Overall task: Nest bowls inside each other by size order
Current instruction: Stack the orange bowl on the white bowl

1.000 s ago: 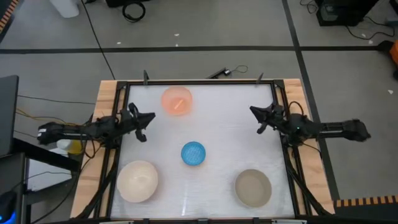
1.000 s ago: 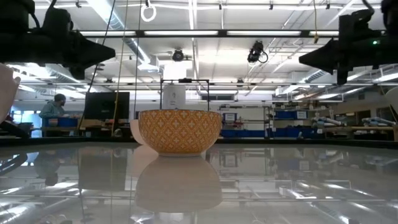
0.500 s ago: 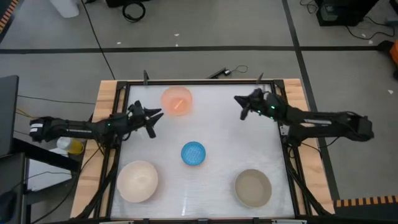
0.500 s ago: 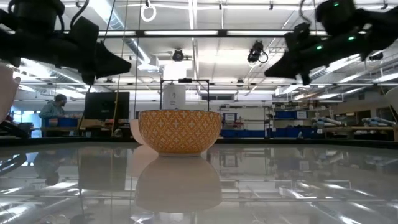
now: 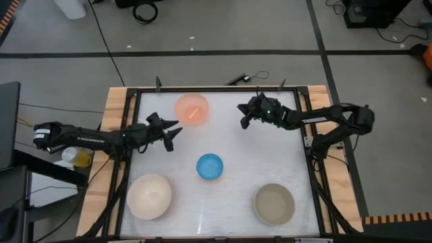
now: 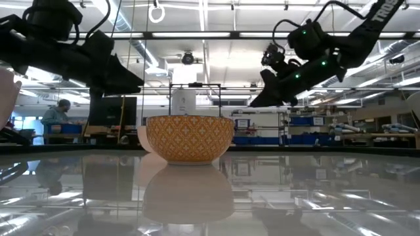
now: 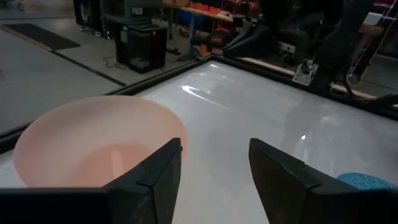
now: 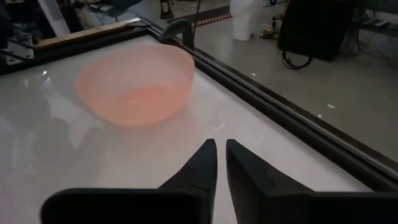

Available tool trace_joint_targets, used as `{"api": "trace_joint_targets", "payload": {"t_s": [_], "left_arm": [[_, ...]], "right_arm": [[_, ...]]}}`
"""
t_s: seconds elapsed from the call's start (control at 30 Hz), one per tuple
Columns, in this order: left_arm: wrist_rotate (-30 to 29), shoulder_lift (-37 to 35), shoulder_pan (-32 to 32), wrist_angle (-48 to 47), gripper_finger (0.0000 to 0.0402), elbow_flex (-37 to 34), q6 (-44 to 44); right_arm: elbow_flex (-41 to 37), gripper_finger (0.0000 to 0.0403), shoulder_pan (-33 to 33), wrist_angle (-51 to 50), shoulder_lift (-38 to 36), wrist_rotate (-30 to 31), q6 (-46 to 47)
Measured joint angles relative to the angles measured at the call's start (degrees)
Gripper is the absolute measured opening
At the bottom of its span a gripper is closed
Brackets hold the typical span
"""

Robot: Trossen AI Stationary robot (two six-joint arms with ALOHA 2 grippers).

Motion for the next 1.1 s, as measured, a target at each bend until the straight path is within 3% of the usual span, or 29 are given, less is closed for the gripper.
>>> {"api": "trace_joint_targets", "payload": {"t_s": [0.1,0.33,0.57,0.93,1.1], "left_arm": [[-0.49,0.88,0.0,0.18,0.0192,0.04,0.03],[-1.18,2.53,0.0,0.4,0.0192,0.07,0.12],[-1.2,2.85,0.0,0.59,0.0192,0.09,0.41],[-2.15,2.85,1.66,-0.03,0.0192,0.08,0.47],[2.46,2.85,2.53,-0.29,0.0192,0.09,0.16]], "right_arm": [[1.23,0.0071,0.1,0.27,1.53,-0.2,-0.05],[4.05,0.014,0.13,0.2,5.09,-7.31,-0.23],[4.48,0.0201,0.1,-0.03,6.67,-7.31,0.65],[5.1,0.0216,2.11,-0.71,6.63,-13.17,5.13],[7.88,0.0215,5.66,-2.94,6.63,-12.97,6.03]]}}
